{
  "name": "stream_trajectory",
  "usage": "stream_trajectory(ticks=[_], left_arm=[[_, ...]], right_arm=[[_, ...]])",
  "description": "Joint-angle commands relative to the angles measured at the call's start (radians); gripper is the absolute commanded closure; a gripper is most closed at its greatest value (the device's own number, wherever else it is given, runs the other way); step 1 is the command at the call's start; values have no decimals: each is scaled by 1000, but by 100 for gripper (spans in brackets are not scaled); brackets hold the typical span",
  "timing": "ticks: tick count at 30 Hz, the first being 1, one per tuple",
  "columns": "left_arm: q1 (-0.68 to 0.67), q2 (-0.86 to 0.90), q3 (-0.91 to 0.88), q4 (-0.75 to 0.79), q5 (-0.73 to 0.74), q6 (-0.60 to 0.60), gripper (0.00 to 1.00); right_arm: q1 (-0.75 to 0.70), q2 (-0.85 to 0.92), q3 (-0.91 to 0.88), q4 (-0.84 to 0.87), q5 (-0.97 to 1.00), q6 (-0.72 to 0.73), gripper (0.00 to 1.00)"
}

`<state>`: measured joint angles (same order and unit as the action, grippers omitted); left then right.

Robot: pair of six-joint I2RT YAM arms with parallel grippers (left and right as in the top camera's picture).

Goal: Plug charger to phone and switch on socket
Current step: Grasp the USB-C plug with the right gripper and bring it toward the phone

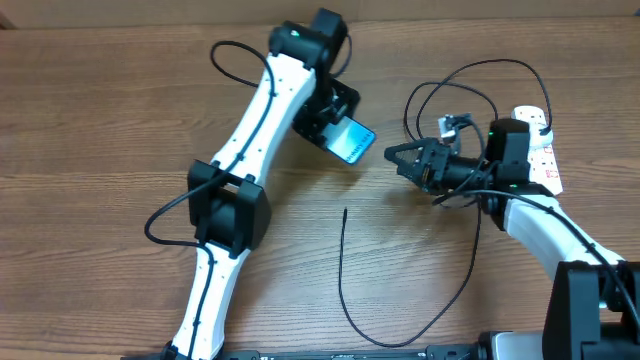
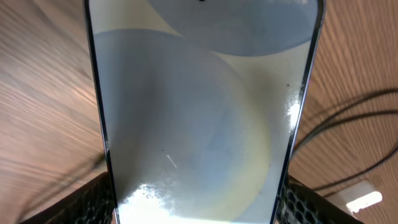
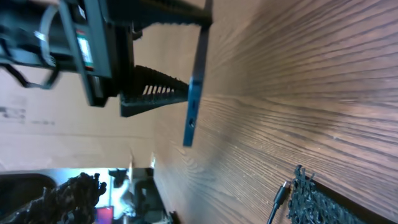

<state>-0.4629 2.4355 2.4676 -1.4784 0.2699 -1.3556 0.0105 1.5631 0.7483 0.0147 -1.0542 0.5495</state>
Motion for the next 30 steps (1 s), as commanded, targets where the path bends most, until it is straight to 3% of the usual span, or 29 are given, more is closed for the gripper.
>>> stream_trajectory(ticks=[1, 13, 25, 30], left_arm=[[-41, -13, 30, 18, 23, -91, 96], [-107, -13, 30, 45, 79, -126, 96], [-107, -13, 30, 43, 97, -126, 96], [-108, -13, 30, 43, 103, -127, 96]], right_arm=[[45, 0, 19, 7, 79, -27, 0], [105, 0, 19, 4, 290, -27, 0], [106, 0, 19, 37, 315, -18, 0], [106, 0, 19, 79, 359, 105, 0]])
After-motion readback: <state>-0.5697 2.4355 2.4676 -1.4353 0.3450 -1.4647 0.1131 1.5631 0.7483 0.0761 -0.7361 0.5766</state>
